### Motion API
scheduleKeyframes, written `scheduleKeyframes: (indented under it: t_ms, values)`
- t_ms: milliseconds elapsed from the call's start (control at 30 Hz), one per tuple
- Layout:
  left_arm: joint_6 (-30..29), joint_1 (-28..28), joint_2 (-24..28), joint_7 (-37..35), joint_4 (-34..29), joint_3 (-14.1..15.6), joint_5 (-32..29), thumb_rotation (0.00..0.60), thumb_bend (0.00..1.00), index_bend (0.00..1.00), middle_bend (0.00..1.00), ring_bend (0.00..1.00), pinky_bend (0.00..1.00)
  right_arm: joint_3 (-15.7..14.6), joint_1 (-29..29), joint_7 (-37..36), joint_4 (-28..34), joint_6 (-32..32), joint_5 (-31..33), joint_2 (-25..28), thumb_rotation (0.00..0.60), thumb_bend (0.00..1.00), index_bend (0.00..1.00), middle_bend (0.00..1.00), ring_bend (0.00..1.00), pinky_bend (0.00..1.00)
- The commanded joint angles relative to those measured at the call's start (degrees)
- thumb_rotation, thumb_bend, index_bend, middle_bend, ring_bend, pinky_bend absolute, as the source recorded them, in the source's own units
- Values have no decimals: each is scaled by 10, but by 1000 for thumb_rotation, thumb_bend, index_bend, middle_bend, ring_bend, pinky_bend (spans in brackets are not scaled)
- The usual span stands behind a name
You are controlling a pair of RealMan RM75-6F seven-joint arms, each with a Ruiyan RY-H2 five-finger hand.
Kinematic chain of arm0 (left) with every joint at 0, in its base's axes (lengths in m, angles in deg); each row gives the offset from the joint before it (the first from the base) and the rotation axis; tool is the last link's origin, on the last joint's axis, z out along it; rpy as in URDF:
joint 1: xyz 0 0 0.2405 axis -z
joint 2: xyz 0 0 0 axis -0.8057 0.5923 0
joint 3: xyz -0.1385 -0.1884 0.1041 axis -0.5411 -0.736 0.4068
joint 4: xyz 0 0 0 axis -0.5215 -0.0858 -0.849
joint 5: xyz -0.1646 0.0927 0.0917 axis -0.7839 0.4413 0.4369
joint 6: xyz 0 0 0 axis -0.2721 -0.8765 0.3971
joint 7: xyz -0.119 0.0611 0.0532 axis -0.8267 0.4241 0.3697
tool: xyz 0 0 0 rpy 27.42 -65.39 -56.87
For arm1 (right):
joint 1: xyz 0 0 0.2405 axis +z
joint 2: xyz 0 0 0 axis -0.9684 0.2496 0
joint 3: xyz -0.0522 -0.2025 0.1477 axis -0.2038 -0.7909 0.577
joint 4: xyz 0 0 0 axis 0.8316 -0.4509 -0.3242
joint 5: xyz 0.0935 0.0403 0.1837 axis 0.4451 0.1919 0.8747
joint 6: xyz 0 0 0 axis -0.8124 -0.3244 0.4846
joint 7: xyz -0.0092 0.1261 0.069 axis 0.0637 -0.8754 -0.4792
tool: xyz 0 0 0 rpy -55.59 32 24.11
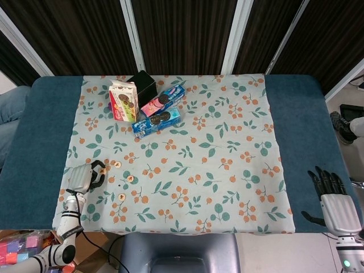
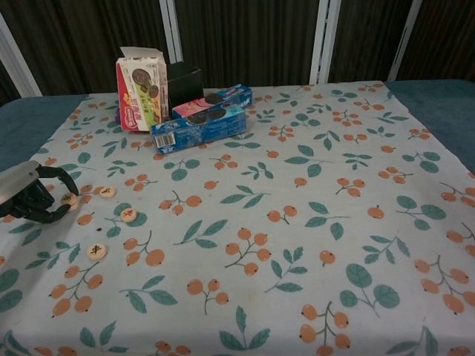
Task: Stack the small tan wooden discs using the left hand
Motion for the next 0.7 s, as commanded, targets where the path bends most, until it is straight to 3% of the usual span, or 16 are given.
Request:
scheduleKeyframes:
  t_ms: [33, 700]
  values:
    - [2, 0, 0, -1, 1, 1, -1, 600, 442, 445, 1000, 1000, 1000, 0, 0, 1, 0, 0, 0, 0, 600, 186, 0, 0, 0, 0]
    - [11, 2, 4, -5, 4, 4, -5, 600, 441, 394, 1000, 1000, 1000, 0, 0, 1, 0, -1, 1, 0, 600, 186, 0, 0, 0, 0]
